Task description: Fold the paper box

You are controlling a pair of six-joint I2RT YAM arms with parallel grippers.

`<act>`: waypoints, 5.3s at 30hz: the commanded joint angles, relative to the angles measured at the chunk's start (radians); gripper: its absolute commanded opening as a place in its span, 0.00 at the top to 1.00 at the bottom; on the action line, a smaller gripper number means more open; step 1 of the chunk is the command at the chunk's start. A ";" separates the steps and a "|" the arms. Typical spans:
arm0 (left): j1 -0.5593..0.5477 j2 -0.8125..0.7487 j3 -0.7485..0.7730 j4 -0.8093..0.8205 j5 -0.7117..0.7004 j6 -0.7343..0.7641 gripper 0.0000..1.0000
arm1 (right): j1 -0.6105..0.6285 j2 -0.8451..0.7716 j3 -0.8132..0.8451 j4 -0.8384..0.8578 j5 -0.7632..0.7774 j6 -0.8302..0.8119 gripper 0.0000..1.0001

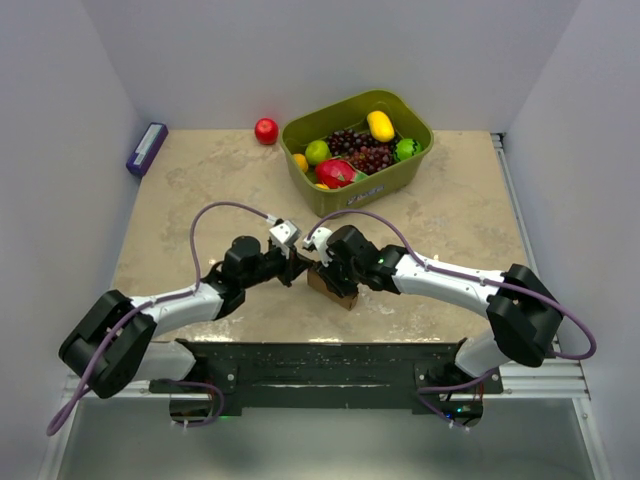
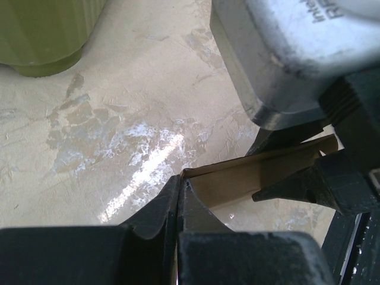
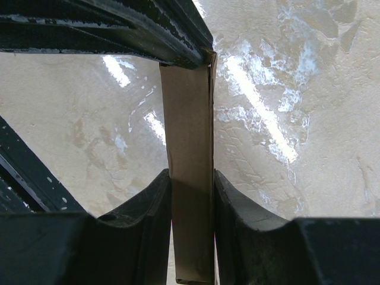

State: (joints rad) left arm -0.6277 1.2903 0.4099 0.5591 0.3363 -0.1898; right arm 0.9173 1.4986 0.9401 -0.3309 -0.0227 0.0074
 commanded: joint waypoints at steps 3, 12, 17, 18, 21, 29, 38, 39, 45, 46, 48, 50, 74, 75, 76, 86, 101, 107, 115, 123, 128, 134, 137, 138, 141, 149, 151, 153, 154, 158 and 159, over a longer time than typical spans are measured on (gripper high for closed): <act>-0.017 -0.042 -0.042 0.001 -0.040 -0.053 1.00 | 0.002 0.011 -0.007 -0.010 0.001 -0.003 0.73; -0.036 -0.046 -0.106 0.047 -0.077 -0.125 1.00 | 0.000 0.017 -0.006 -0.011 0.003 -0.003 0.73; -0.036 -0.049 -0.111 0.038 -0.082 -0.142 1.00 | 0.002 0.015 -0.006 -0.011 0.004 -0.001 0.73; -0.038 -0.049 -0.112 0.038 -0.085 -0.143 1.00 | 0.002 0.015 -0.006 -0.011 0.004 -0.001 0.73; -0.050 -0.049 -0.125 0.024 -0.115 -0.143 1.00 | 0.002 0.014 -0.006 -0.013 0.007 -0.001 0.73; -0.104 -0.083 -0.140 -0.047 -0.229 -0.122 1.00 | 0.002 0.005 0.002 -0.014 0.036 -0.003 0.73; -0.135 -0.117 -0.143 -0.120 -0.299 -0.091 1.00 | 0.002 0.018 0.025 -0.020 0.072 -0.032 0.73; -0.139 -0.115 -0.143 -0.122 -0.302 -0.094 1.00 | 0.002 0.020 0.025 -0.019 0.084 -0.029 0.73; -0.167 -0.118 -0.157 -0.117 -0.327 -0.140 1.00 | 0.002 0.028 0.046 0.004 0.155 -0.061 0.72; -0.170 -0.121 -0.161 -0.114 -0.330 -0.146 1.00 | 0.002 0.031 0.051 0.010 0.155 -0.067 0.72; -0.179 -0.129 -0.169 -0.102 -0.333 -0.166 1.00 | 0.002 0.041 0.057 0.030 0.158 -0.083 0.72; -0.182 -0.123 -0.183 -0.090 -0.370 -0.181 1.00 | 0.002 0.054 0.058 0.049 0.164 -0.095 0.72; -0.185 -0.224 -0.037 -0.240 -0.358 -0.278 1.00 | -0.005 0.104 0.040 0.078 0.148 -0.141 0.73; -0.185 -0.221 -0.025 -0.243 -0.355 -0.280 1.00 | -0.005 0.104 0.039 0.078 0.148 -0.141 0.73; -0.185 -0.217 -0.022 -0.251 -0.352 -0.281 1.00 | -0.005 0.106 0.039 0.078 0.147 -0.141 0.73; -0.185 -0.154 -0.039 -0.301 -0.463 -0.258 1.00 | -0.005 0.098 0.034 0.078 0.144 -0.132 0.73; -0.202 -0.106 0.059 -0.435 -0.537 -0.231 1.00 | -0.005 0.015 0.055 0.027 0.142 0.029 0.35; -0.217 -0.074 0.110 -0.479 -0.554 -0.229 1.00 | -0.005 -0.060 0.072 -0.013 0.167 0.081 0.26; -0.228 -0.074 0.124 -0.510 -0.586 -0.246 1.00 | -0.005 -0.228 0.043 -0.213 0.320 0.268 0.24; -0.253 -0.068 0.147 -0.541 -0.620 -0.261 1.00 | -0.005 -0.325 0.000 -0.324 0.334 0.531 0.44; -0.263 -0.063 0.153 -0.547 -0.631 -0.266 1.00 | -0.005 -0.334 -0.050 -0.261 0.251 0.592 0.57; -0.273 -0.051 0.159 -0.547 -0.634 -0.270 1.00 | -0.005 -0.313 -0.083 -0.189 0.247 0.631 0.66; -0.276 -0.046 0.162 -0.550 -0.635 -0.269 1.00 | -0.006 -0.304 -0.096 -0.155 0.257 0.646 0.67; -0.277 -0.046 0.162 -0.550 -0.635 -0.270 1.00 | -0.005 -0.302 -0.101 -0.148 0.259 0.657 0.67; -0.280 -0.046 0.164 -0.550 -0.638 -0.272 1.00 | -0.005 -0.299 -0.112 -0.125 0.285 0.671 0.69; -0.288 -0.043 0.171 -0.556 -0.642 -0.270 1.00 | -0.005 -0.259 -0.104 -0.119 0.320 0.686 0.80; -0.290 -0.043 0.170 -0.556 -0.642 -0.270 1.00 | -0.005 -0.264 -0.107 -0.115 0.343 0.686 0.80; -0.291 -0.042 0.173 -0.558 -0.645 -0.270 1.00 | -0.005 -0.262 -0.106 -0.117 0.357 0.687 0.82; -0.293 -0.042 0.171 -0.558 -0.645 -0.270 1.00 | -0.006 -0.262 -0.104 -0.119 0.357 0.687 0.82; -0.296 -0.042 0.175 -0.558 -0.648 -0.270 1.00 | -0.005 -0.261 -0.104 -0.129 0.371 0.694 0.83; -0.296 -0.042 0.173 -0.558 -0.649 -0.270 1.00 | -0.005 -0.261 -0.104 -0.129 0.371 0.694 0.83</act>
State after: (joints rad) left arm -0.9100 1.2251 0.5709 0.0837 -0.3195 -0.4393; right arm 0.9115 1.2491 0.8352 -0.4767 0.2985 0.6781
